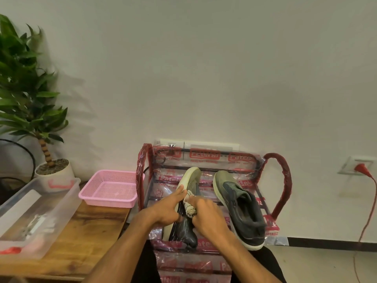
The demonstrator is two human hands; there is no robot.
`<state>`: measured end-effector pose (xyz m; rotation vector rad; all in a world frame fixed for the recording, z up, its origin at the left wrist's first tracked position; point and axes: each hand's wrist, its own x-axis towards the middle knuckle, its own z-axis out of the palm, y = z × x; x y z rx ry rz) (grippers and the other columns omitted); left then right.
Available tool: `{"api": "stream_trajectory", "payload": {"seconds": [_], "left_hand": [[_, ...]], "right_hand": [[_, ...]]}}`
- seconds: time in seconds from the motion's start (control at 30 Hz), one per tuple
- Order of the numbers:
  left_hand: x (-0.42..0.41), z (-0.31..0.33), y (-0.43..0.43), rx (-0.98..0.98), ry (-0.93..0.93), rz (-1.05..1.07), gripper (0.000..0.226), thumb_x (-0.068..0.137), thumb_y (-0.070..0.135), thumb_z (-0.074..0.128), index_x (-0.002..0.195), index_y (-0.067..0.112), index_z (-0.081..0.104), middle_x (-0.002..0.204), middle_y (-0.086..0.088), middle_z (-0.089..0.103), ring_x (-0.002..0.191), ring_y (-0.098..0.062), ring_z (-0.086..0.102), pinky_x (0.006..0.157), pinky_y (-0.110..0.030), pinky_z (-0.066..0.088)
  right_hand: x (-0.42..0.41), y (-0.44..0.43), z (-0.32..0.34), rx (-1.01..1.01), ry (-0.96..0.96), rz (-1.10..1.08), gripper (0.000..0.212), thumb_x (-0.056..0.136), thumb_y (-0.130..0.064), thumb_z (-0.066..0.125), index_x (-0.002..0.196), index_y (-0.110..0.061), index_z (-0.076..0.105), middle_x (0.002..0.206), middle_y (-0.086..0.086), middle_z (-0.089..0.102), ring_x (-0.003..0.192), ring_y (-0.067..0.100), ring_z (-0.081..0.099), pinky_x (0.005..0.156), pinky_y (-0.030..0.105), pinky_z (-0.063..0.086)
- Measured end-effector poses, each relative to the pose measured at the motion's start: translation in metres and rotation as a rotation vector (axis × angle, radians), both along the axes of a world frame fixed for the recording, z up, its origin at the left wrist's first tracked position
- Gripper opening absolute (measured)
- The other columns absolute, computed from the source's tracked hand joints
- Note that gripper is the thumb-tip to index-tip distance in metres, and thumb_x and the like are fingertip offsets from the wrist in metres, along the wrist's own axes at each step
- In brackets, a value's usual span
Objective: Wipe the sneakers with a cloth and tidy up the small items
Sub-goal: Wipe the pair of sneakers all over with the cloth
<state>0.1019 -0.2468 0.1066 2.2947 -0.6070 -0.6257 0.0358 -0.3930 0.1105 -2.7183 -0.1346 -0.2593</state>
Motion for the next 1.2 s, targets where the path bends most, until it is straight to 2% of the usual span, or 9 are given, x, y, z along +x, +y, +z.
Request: {"api": "stream_trajectory", "payload": {"seconds": [0.17, 0.37, 0.57, 0.7, 0.83, 0.9, 1.0, 1.1, 1.2], "left_hand": [[0.003, -0.001, 0.003, 0.015, -0.029, 0.003, 0.093, 0.087, 0.003, 0.065, 0.156, 0.024, 0.005, 0.160, 0.017, -0.009, 0.149, -0.014, 0.003, 0.112, -0.019, 0.016], [0.005, -0.002, 0.006, 0.009, -0.018, -0.002, 0.093, 0.086, 0.001, 0.065, 0.155, 0.025, 0.007, 0.160, 0.017, -0.006, 0.149, -0.013, 0.005, 0.112, -0.020, 0.018], [0.004, -0.001, 0.008, -0.009, -0.017, 0.016, 0.092, 0.087, 0.006, 0.067, 0.156, 0.024, 0.008, 0.161, 0.016, -0.006, 0.148, -0.011, 0.006, 0.113, -0.019, 0.015], [0.005, -0.001, 0.010, -0.027, 0.001, 0.014, 0.092, 0.087, 0.002, 0.065, 0.155, 0.026, 0.008, 0.160, 0.017, -0.006, 0.148, -0.013, 0.006, 0.111, -0.019, 0.019], [0.004, -0.002, 0.009, -0.036, 0.008, 0.019, 0.091, 0.086, -0.003, 0.062, 0.155, 0.026, 0.010, 0.160, 0.018, -0.004, 0.148, -0.012, 0.008, 0.102, -0.010, 0.021], [0.005, -0.002, 0.009, -0.018, -0.011, 0.012, 0.091, 0.086, -0.001, 0.063, 0.155, 0.024, 0.009, 0.161, 0.016, -0.003, 0.148, -0.011, 0.008, 0.101, -0.007, 0.019], [0.003, -0.001, 0.008, 0.000, -0.027, 0.017, 0.092, 0.087, 0.004, 0.066, 0.156, 0.023, 0.009, 0.161, 0.015, -0.004, 0.148, -0.011, 0.007, 0.109, -0.014, 0.017], [0.001, 0.000, 0.006, 0.007, -0.031, 0.021, 0.093, 0.086, 0.005, 0.067, 0.155, 0.025, 0.009, 0.161, 0.016, -0.005, 0.149, -0.013, 0.006, 0.114, -0.021, 0.016], [0.002, -0.001, 0.007, -0.011, -0.019, 0.030, 0.092, 0.086, 0.001, 0.065, 0.156, 0.026, 0.009, 0.161, 0.017, -0.004, 0.148, -0.012, 0.008, 0.107, -0.013, 0.018]], "right_hand": [[0.012, 0.008, 0.005, -0.003, 0.033, -0.067, 0.042, 0.083, 0.005, 0.050, 0.119, -0.015, 0.062, 0.111, 0.008, 0.067, 0.102, 0.025, 0.061, 0.083, 0.036, 0.049], [-0.009, 0.008, -0.004, 0.071, 0.001, -0.004, 0.058, 0.079, 0.009, 0.049, 0.129, -0.019, 0.058, 0.123, 0.002, 0.063, 0.113, 0.021, 0.058, 0.089, 0.034, 0.048], [0.017, 0.011, -0.002, 0.127, 0.009, -0.097, 0.047, 0.083, 0.005, 0.047, 0.119, -0.019, 0.063, 0.109, 0.003, 0.067, 0.101, 0.021, 0.060, 0.079, 0.034, 0.049], [0.000, 0.015, -0.004, 0.155, -0.021, -0.076, 0.056, 0.080, 0.010, 0.047, 0.127, -0.016, 0.060, 0.118, 0.003, 0.065, 0.107, 0.019, 0.059, 0.086, 0.031, 0.048], [-0.025, 0.013, -0.013, 0.072, -0.057, 0.074, 0.069, 0.072, 0.015, 0.044, 0.134, -0.013, 0.056, 0.138, 0.001, 0.055, 0.132, 0.014, 0.044, 0.112, 0.019, 0.020], [-0.026, 0.010, -0.018, -0.033, -0.075, 0.134, 0.073, 0.063, 0.015, 0.055, 0.131, -0.012, 0.059, 0.136, 0.002, 0.057, 0.131, 0.014, 0.047, 0.113, 0.021, 0.013], [-0.012, 0.002, -0.025, -0.129, -0.091, 0.087, 0.078, 0.043, 0.010, 0.076, 0.115, -0.017, 0.070, 0.116, -0.001, 0.070, 0.113, 0.015, 0.063, 0.107, 0.029, 0.028], [0.000, 0.001, -0.020, -0.094, -0.035, 0.070, 0.065, 0.061, 0.015, 0.061, 0.118, -0.014, 0.067, 0.121, 0.003, 0.067, 0.120, 0.020, 0.058, 0.110, 0.036, 0.038], [-0.005, 0.009, -0.010, -0.048, -0.040, 0.038, 0.055, 0.071, 0.014, 0.047, 0.114, -0.014, 0.065, 0.118, 0.002, 0.065, 0.115, 0.021, 0.056, 0.100, 0.032, 0.044]]}}
